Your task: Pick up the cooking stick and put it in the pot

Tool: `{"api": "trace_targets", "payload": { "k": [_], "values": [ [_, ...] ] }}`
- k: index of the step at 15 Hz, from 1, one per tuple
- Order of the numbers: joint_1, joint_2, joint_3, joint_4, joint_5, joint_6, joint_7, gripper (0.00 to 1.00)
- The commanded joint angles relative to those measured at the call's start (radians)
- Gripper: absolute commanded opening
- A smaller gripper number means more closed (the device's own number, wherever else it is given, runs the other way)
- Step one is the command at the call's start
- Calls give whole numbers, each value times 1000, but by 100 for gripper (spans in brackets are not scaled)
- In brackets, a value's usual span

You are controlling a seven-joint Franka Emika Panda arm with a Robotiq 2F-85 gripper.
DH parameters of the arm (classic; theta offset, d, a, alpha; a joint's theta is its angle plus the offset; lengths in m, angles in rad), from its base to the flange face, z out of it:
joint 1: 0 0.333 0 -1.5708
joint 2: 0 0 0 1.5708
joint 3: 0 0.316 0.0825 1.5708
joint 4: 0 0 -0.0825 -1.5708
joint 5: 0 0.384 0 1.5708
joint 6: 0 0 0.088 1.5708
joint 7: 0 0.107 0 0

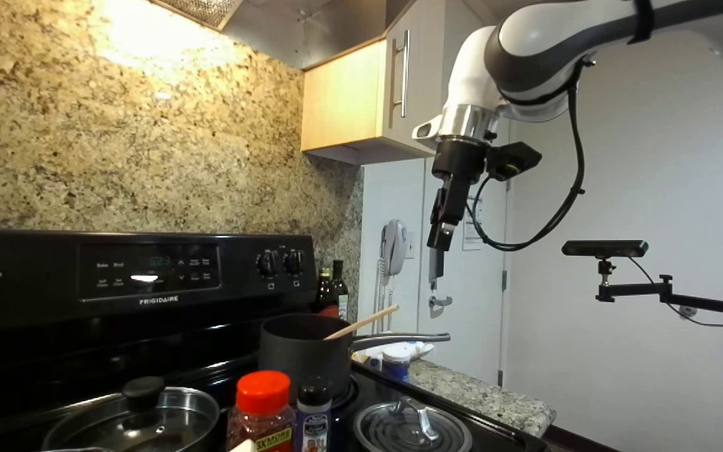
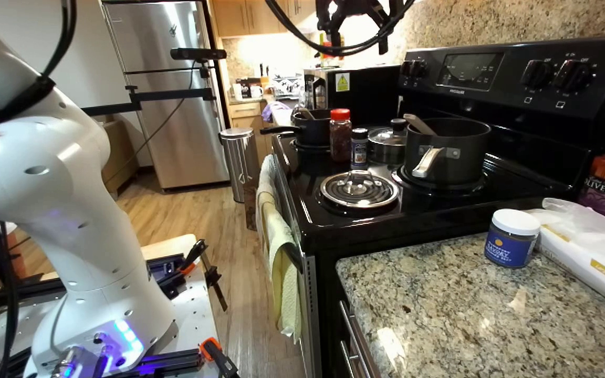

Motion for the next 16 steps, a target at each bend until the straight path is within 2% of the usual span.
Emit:
{"api": "trace_targets", "payload": {
  "k": [1, 7, 16],
  "values": [
    [6, -39, 20, -57, -19, 45, 192, 100],
    [2, -22, 55, -73, -26, 0, 411, 100],
    [-3, 18, 90, -74, -52, -77, 618, 100]
  ]
}}
